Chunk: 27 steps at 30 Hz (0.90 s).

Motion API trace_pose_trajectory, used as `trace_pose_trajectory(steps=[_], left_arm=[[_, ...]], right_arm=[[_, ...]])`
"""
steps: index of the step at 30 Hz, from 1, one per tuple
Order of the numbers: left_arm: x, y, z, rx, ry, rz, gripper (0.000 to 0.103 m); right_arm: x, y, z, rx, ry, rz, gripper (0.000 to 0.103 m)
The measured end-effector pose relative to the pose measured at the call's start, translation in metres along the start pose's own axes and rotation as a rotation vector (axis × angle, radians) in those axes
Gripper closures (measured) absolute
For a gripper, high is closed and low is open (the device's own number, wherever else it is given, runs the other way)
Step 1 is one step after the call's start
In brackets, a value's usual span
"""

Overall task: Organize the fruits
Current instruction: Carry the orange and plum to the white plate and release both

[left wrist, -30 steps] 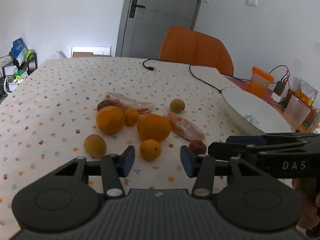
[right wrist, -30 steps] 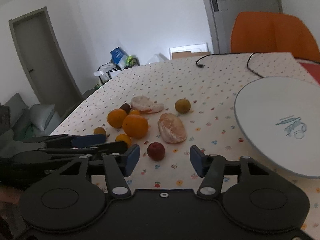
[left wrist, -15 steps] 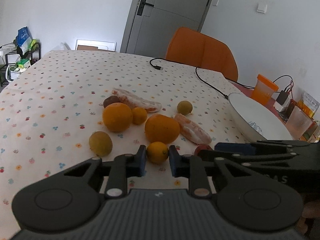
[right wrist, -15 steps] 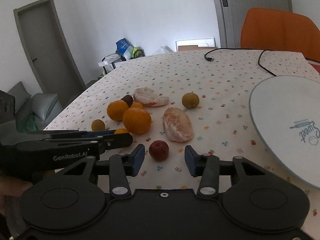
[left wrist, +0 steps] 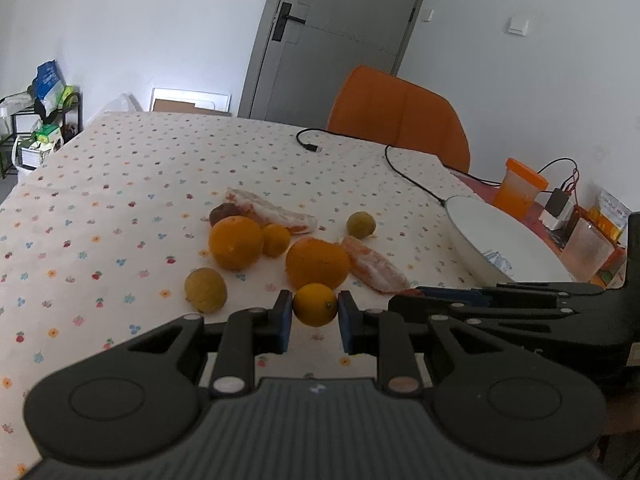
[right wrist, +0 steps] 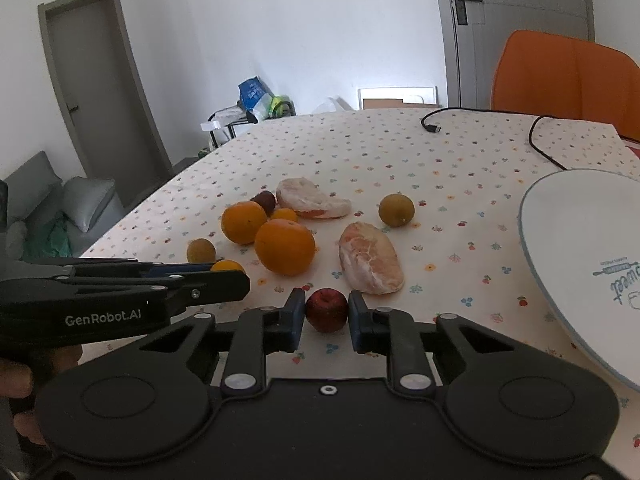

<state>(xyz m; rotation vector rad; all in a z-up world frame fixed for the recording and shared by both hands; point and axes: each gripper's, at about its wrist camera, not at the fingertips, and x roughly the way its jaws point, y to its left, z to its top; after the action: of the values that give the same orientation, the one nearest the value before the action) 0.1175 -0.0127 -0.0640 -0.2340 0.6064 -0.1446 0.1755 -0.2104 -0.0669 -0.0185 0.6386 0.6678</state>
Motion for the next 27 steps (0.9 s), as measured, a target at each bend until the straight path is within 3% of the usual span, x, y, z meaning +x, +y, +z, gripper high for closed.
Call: trace_pose_trajectory(steps=[27], left_arm=[[0.015, -0.092, 0.010, 0.137, 0.024, -0.149, 0.080]], right_arm=[[-0.093, -0.059, -0.017, 0.133, -0.171, -0.132, 0.082]])
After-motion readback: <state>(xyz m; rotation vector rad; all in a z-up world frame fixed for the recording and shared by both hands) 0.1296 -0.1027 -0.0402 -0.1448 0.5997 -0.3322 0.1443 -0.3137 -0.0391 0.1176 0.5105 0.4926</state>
